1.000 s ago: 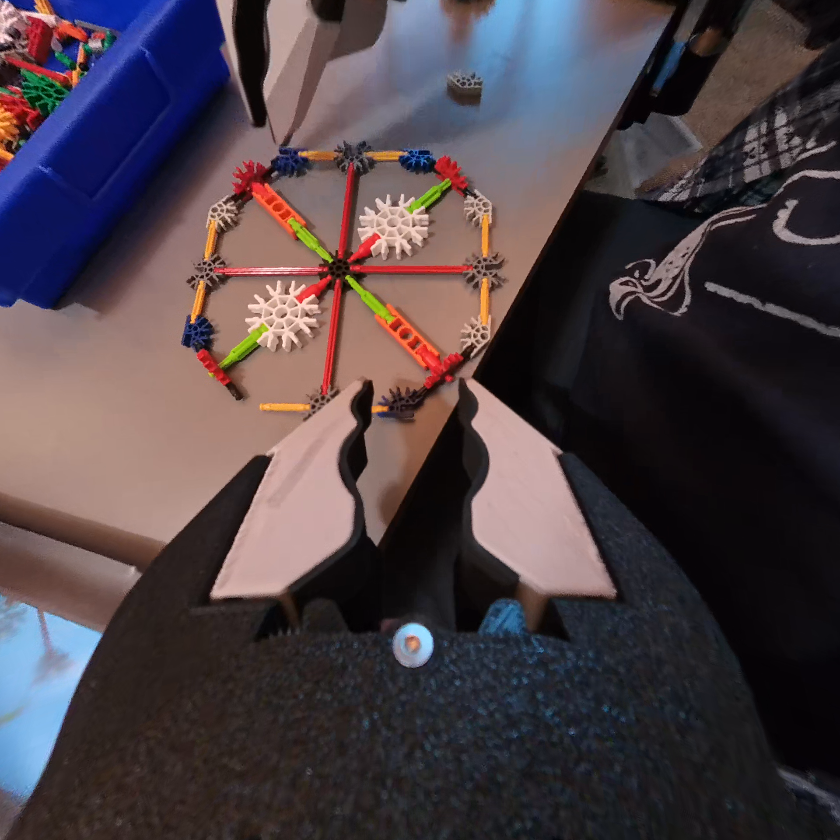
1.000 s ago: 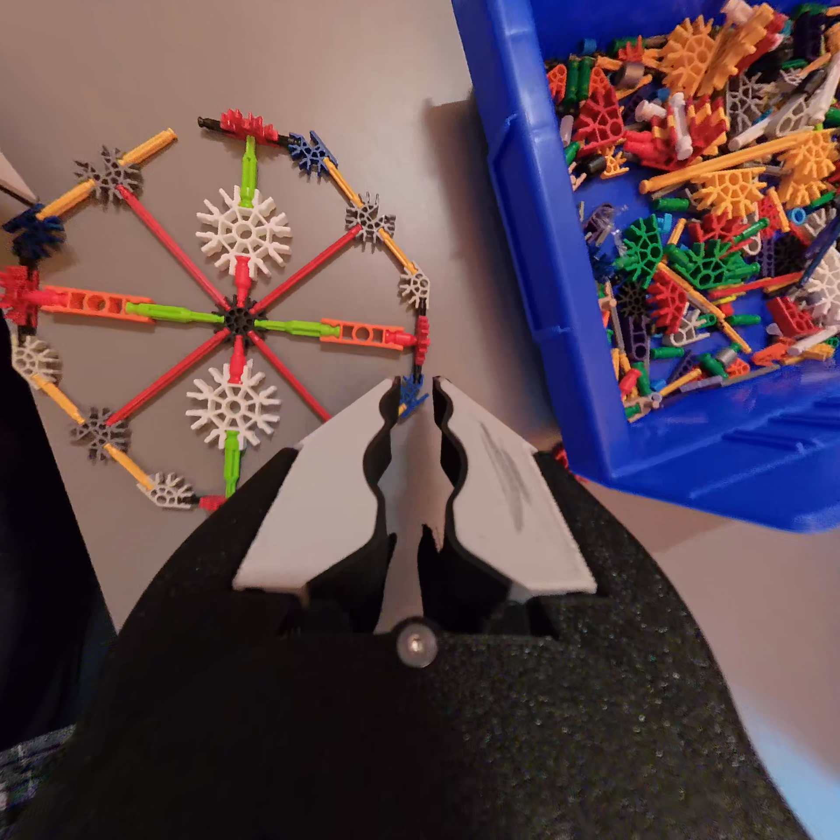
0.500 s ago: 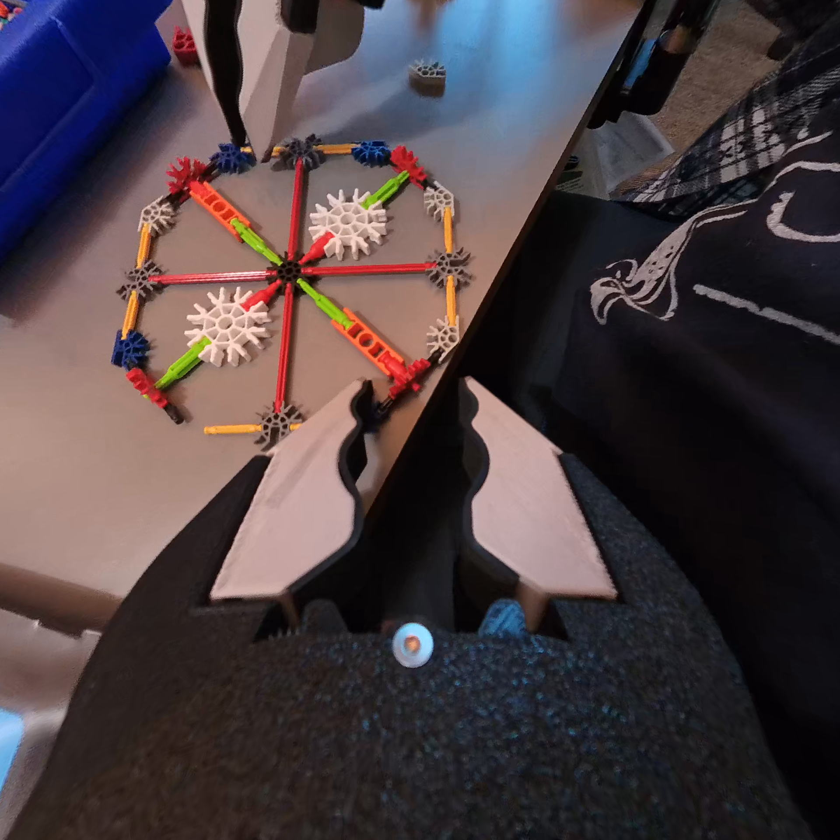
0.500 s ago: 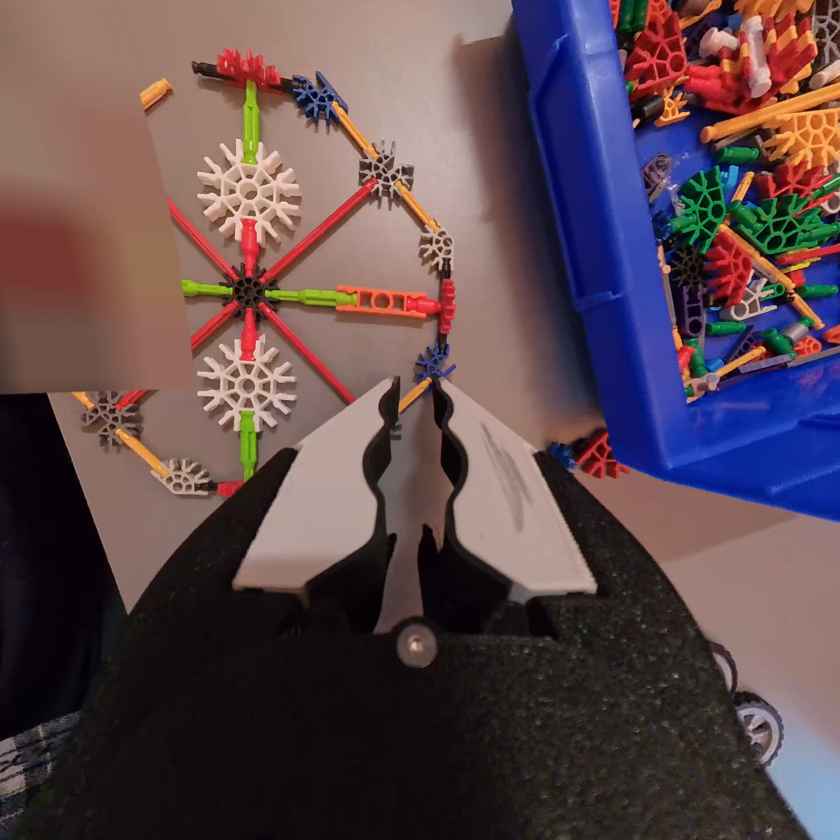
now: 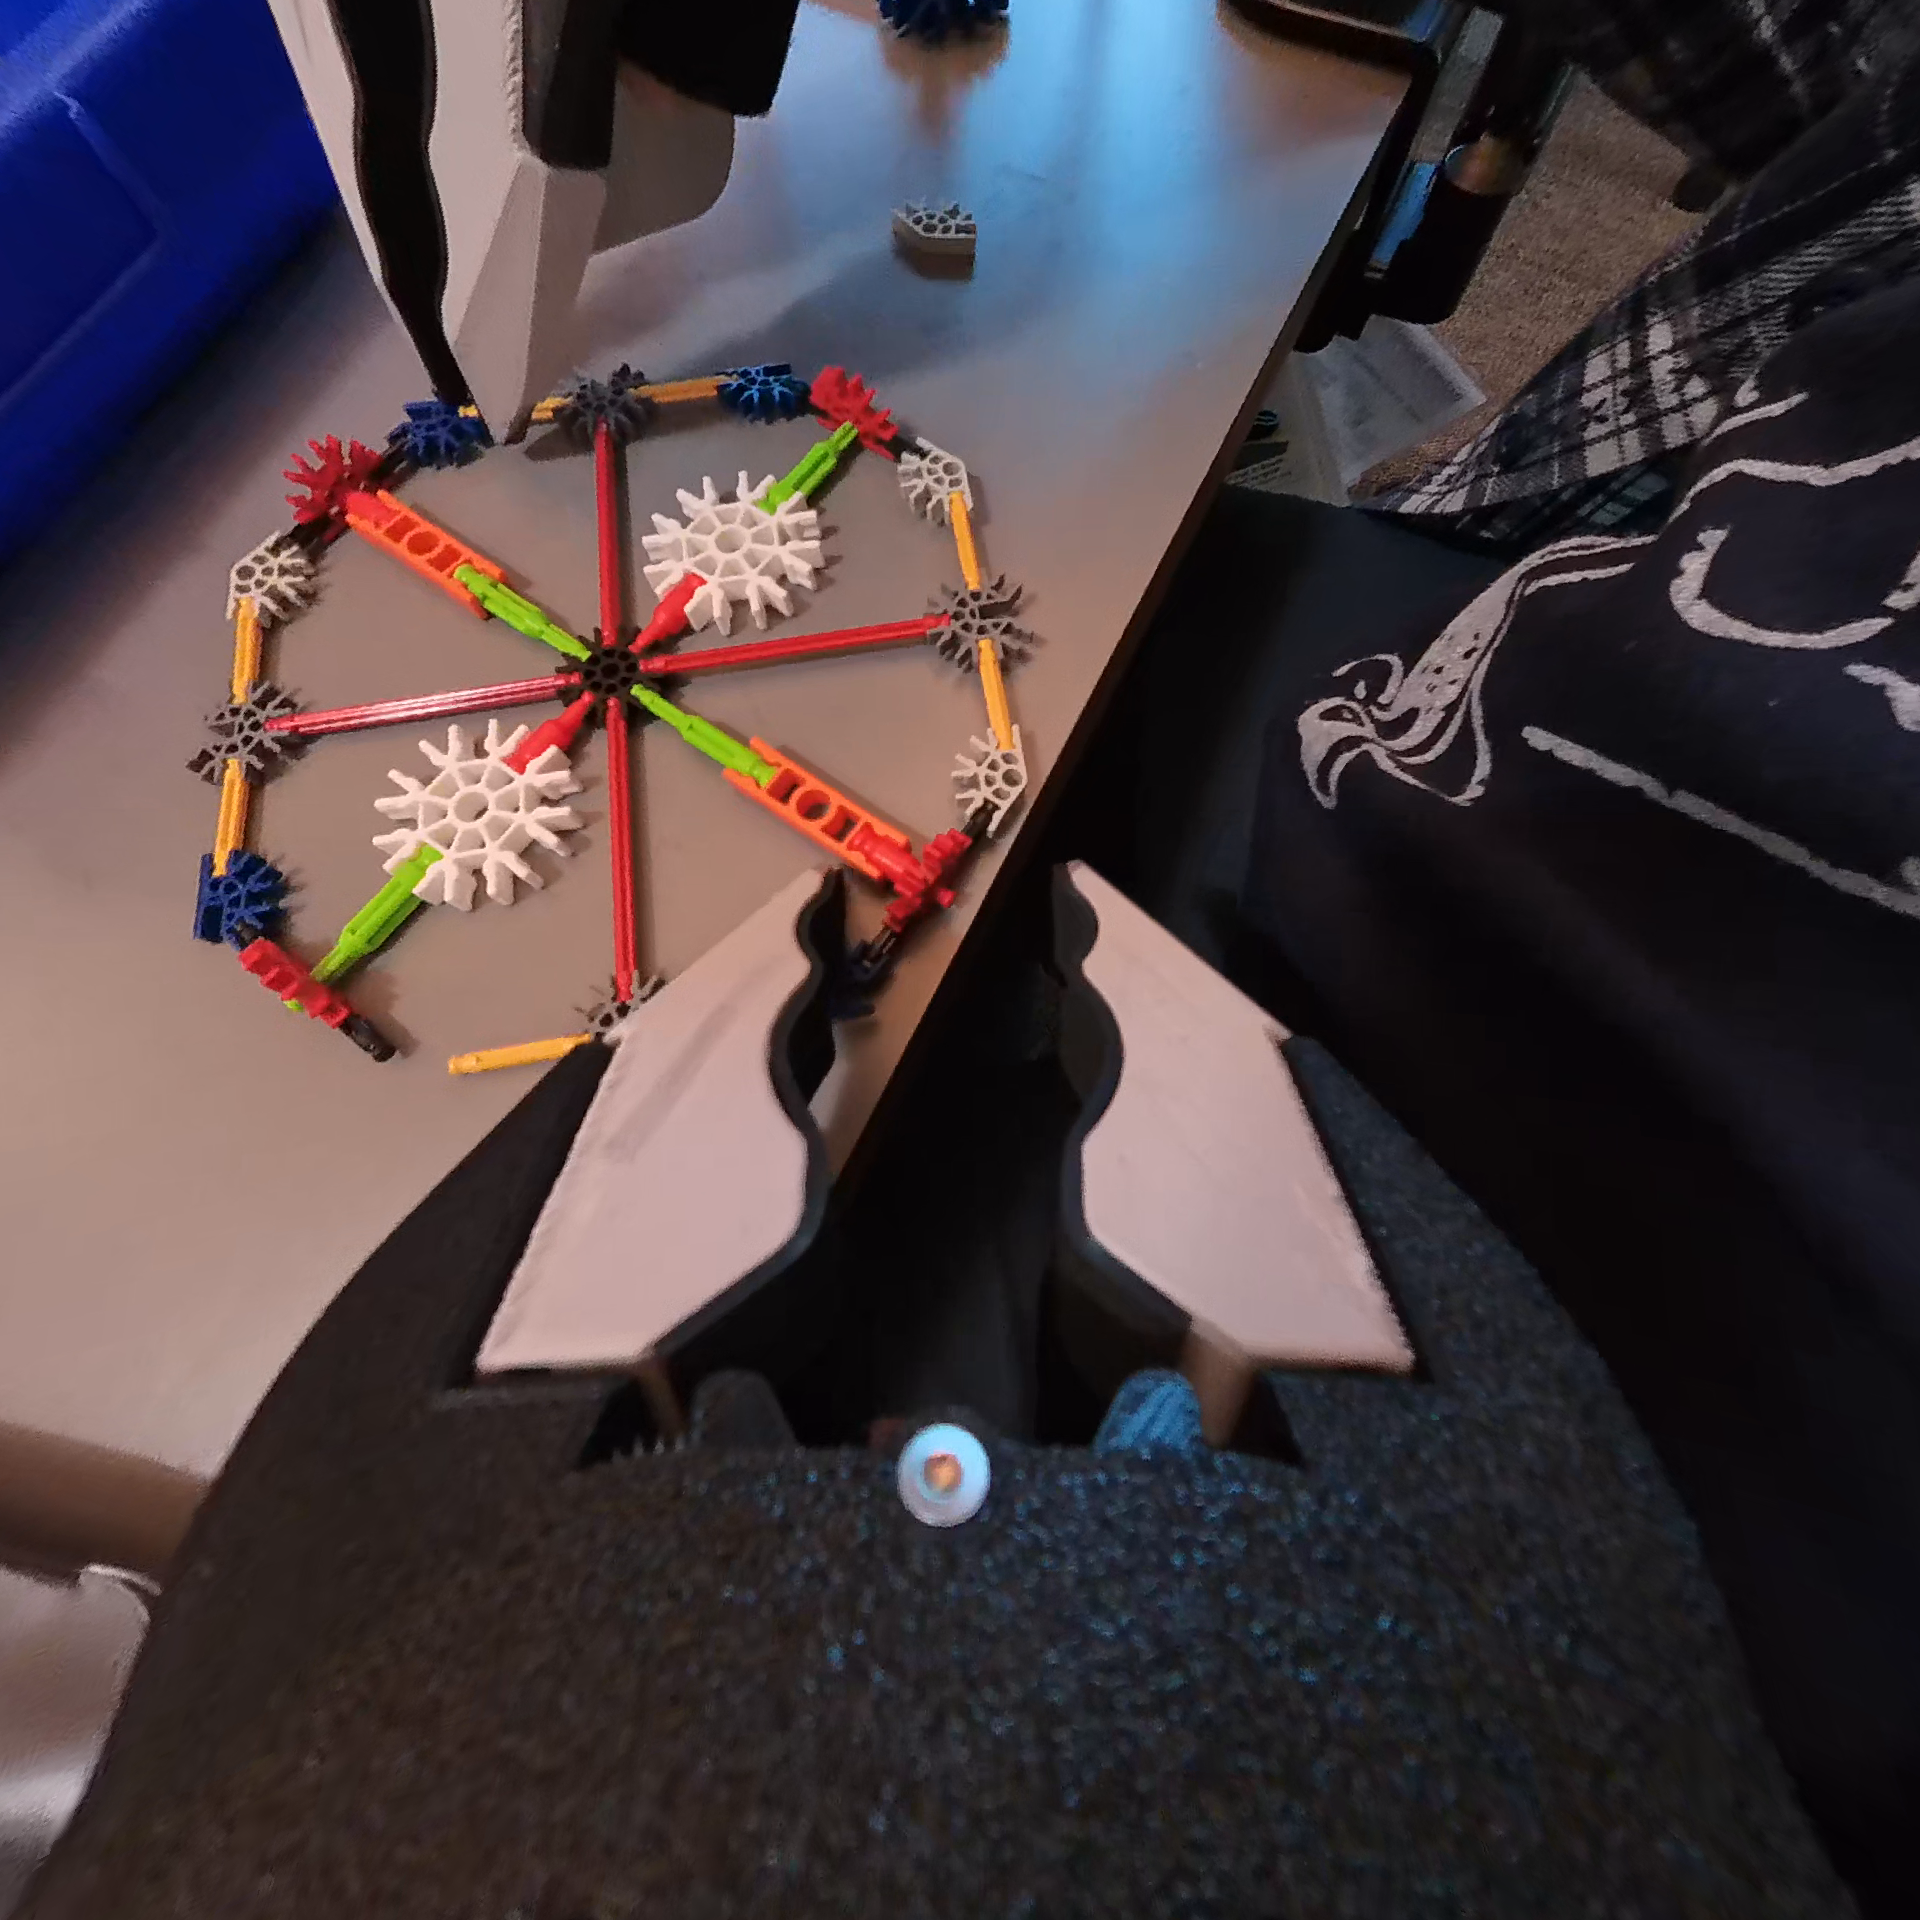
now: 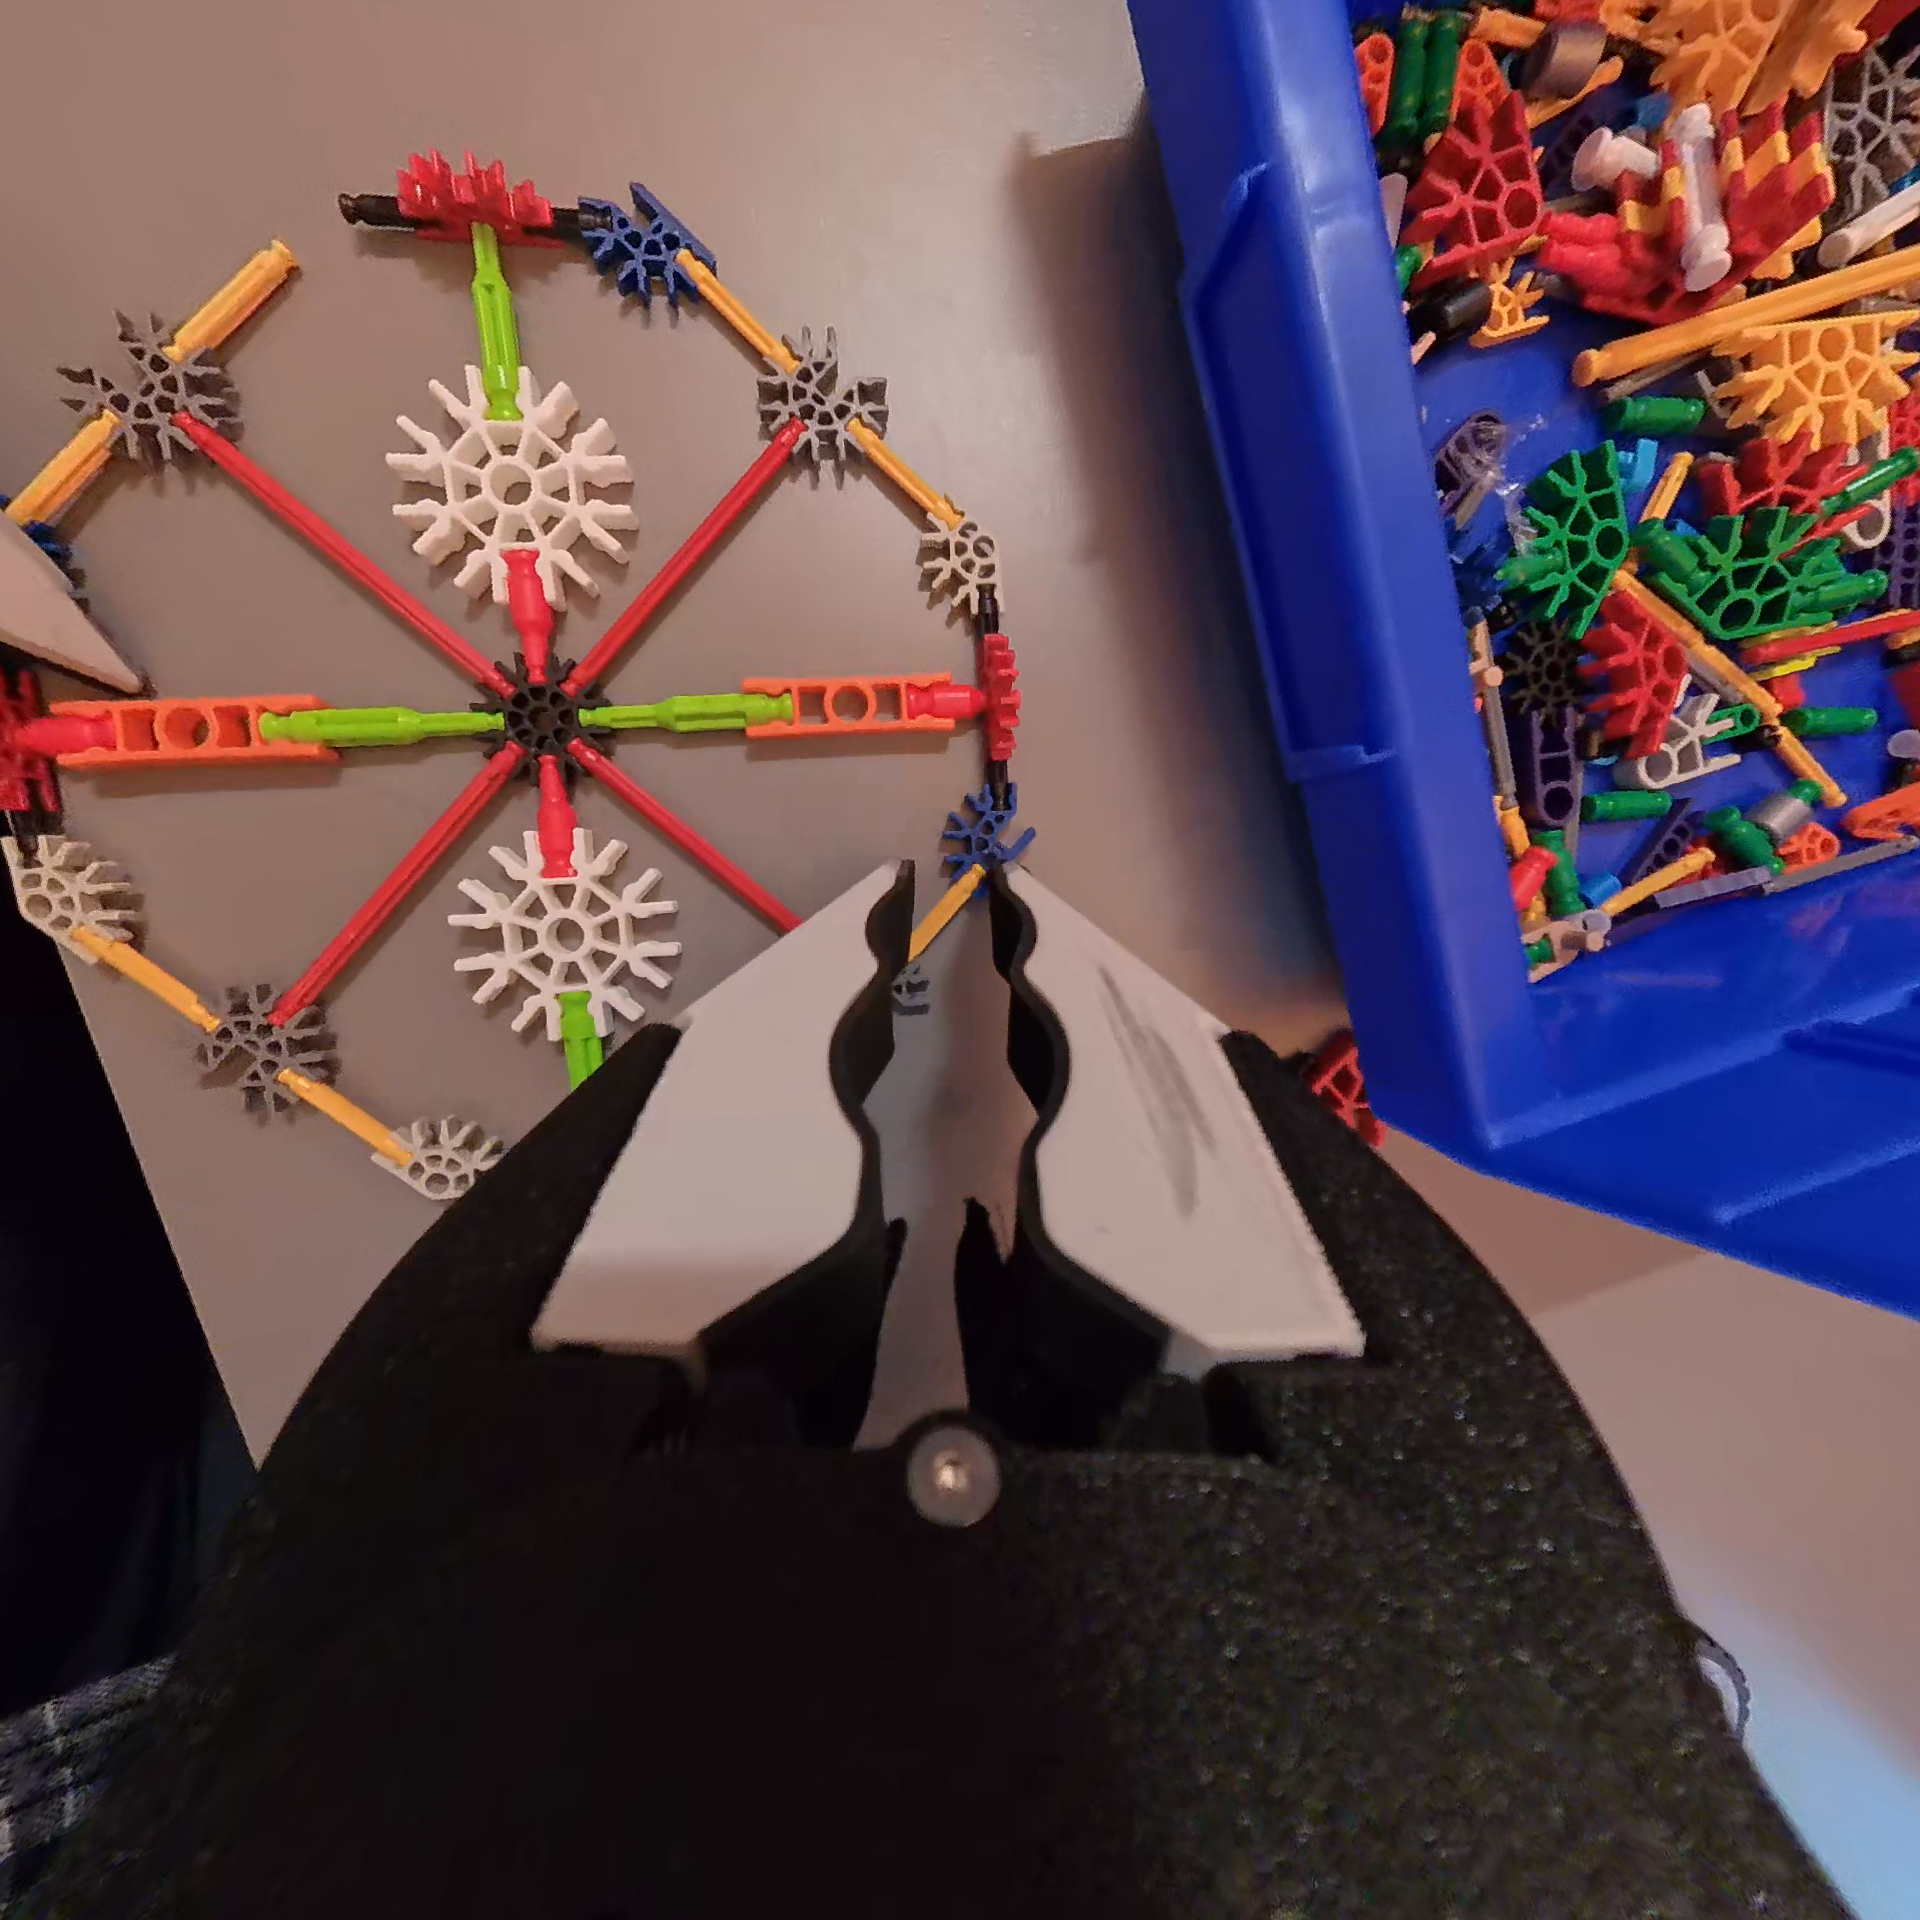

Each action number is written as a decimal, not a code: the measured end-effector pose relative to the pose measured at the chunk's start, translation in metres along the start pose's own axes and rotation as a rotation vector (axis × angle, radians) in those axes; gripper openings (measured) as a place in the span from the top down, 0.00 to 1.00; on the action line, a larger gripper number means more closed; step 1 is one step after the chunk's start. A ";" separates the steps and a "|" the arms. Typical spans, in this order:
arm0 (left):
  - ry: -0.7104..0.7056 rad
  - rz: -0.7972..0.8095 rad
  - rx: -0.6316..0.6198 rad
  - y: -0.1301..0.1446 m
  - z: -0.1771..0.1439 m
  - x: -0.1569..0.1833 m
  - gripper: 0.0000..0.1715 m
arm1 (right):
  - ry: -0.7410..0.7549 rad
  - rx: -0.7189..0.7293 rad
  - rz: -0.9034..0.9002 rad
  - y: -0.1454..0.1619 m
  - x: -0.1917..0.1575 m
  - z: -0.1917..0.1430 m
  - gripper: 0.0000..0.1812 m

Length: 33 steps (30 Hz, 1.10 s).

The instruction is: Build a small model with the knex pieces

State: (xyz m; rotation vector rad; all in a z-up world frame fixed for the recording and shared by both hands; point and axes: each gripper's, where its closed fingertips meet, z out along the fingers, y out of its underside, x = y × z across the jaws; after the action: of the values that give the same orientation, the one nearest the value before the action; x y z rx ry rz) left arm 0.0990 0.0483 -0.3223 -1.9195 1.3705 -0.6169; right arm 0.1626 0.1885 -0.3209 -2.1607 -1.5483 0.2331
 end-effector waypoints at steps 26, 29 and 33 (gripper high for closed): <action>-0.038 0.015 0.047 -0.015 0.000 -0.003 0.76 | 0.006 0.024 -0.010 -0.009 0.007 0.002 0.91; -0.042 0.009 0.065 -0.015 -0.007 -0.005 0.76 | 0.007 0.031 -0.008 -0.009 0.006 -0.001 0.91; -0.056 0.006 0.065 -0.011 -0.011 -0.009 0.76 | 0.014 0.028 -0.005 -0.006 0.006 -0.005 0.91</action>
State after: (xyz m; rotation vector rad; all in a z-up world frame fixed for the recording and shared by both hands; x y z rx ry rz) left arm 0.0945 0.0564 -0.3068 -1.8669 1.3057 -0.5929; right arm 0.1617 0.1942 -0.3134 -2.1325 -1.5337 0.2366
